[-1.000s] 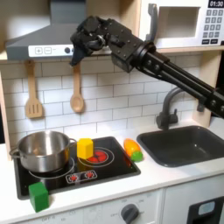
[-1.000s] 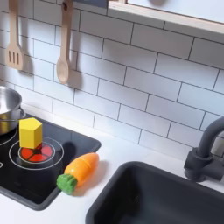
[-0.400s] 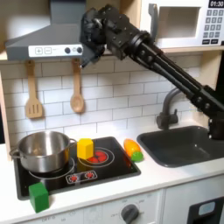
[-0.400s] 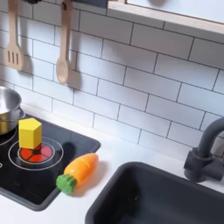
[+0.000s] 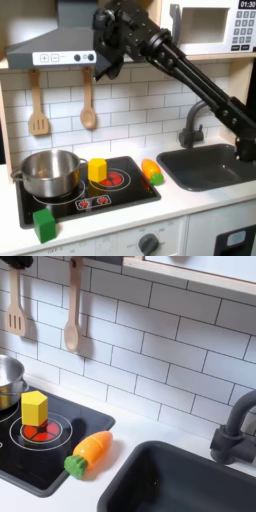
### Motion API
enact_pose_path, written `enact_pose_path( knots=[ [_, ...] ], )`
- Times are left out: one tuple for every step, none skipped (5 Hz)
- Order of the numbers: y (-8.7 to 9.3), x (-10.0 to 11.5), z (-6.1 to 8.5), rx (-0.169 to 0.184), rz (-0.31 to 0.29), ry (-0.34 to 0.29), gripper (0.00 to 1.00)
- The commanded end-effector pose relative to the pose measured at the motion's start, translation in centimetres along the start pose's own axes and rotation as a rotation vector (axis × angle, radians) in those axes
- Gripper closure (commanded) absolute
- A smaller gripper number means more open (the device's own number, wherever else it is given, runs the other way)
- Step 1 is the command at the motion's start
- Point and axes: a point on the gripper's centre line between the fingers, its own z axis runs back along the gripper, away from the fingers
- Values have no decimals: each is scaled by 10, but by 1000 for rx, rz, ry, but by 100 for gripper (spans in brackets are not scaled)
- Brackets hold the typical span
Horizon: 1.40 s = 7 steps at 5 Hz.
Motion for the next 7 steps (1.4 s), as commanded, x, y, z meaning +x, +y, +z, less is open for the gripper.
enact_pose_path(
  knots=[
    [32, -23, -3, 138, -87, 141, 100],
    [44, -36, -2, 150, -133, 206, 100],
    [55, -51, 8, 139, -170, 244, 100],
    [58, -60, 19, 110, -197, 256, 100],
    [64, -74, 33, 86, -235, 269, 100],
    [68, -87, 47, 61, -269, 270, 100],
    [72, -98, 58, 46, -300, 277, 100]
  ],
)
